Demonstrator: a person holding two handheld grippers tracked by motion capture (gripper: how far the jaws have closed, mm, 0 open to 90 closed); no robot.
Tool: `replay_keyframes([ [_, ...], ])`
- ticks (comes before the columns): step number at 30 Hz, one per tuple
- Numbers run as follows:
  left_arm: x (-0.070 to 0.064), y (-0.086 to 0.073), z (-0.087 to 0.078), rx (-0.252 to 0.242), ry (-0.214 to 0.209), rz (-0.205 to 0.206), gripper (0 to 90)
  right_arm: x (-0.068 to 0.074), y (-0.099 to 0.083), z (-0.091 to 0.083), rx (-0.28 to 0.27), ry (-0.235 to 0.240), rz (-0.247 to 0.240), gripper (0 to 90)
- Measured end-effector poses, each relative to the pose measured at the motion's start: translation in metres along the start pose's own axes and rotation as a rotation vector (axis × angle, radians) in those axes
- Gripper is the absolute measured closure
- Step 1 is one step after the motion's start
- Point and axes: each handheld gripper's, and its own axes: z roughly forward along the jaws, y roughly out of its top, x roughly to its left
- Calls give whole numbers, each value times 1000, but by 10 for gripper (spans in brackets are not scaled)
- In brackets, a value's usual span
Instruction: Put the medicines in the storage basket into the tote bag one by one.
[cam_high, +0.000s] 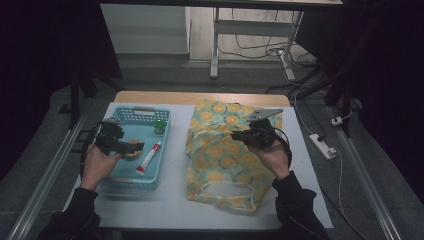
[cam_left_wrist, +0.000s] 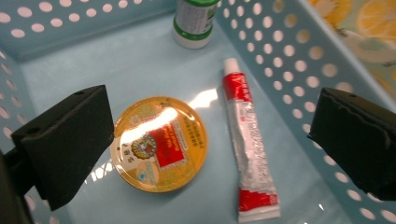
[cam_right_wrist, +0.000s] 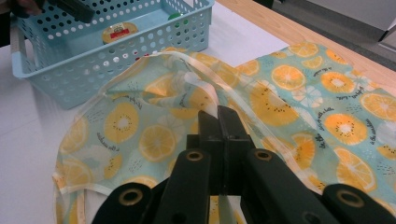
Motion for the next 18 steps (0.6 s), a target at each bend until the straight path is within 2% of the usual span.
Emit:
replay_keyframes([
  [2,1,1,4,9,2,-10,1,0,0,0,-1,0,0,900],
  [7,4,4,16,46,1,-1,0,0,0,0,2,0,-2,900],
  [13,10,5,30,106,37,-9,0,0,0,0,1,2,-4,900],
  [18,15,5,40,162,51,-17,0,0,0,0,2,1,-3,900],
])
